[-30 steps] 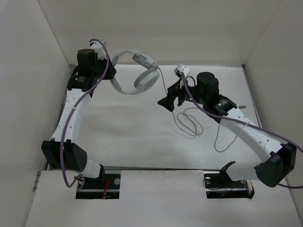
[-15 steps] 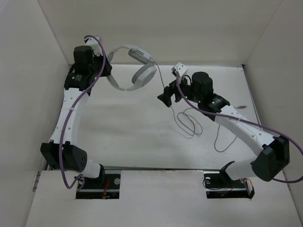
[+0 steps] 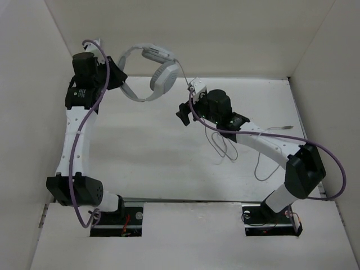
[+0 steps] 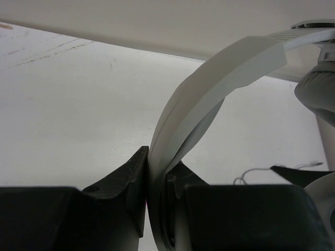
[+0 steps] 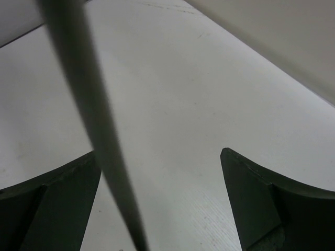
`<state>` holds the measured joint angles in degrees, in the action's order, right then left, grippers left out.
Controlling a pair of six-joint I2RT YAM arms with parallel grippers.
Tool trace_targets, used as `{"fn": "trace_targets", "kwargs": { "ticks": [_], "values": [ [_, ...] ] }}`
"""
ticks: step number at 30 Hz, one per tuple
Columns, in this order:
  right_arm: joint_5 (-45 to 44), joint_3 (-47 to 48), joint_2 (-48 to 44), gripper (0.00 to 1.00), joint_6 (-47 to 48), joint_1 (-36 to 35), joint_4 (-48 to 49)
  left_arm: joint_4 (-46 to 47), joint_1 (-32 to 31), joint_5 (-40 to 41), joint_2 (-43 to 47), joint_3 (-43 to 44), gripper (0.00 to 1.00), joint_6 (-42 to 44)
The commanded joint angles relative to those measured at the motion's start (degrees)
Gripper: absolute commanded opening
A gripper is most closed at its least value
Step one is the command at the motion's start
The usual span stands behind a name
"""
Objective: Wrap the headphones
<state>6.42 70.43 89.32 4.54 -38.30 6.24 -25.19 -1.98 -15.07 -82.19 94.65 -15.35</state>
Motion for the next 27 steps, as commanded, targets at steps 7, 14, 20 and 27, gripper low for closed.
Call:
{"fn": "trace_targets", "kwargs": {
  "ticks": [7, 14, 20, 27],
  "values": [
    [9.39, -5.73, -2.92, 0.35, -15.42, -4.8, 6.15, 5.59, 11.6, -10.94, 5.03, 3.08, 0.0, -19.18],
    [24.42, -8.21, -6.61, 0.0, -16.5, -6.74, 2.03, 7.61, 14.15, -12.88, 4.32, 3.17, 0.0, -25.16],
    [20.76, 0.03, -10.04, 0.0, 0.0, -4.11, -14.73, 6.04, 13.45, -5.43, 3.27, 2.38, 0.0, -20.43],
    [0.9, 21.23, -5.74, 0.0, 33.14, -2.08, -35.85, 4.01, 2.74, 11.72, 2.21, -1.92, 0.0, -4.08]
  ]
}}
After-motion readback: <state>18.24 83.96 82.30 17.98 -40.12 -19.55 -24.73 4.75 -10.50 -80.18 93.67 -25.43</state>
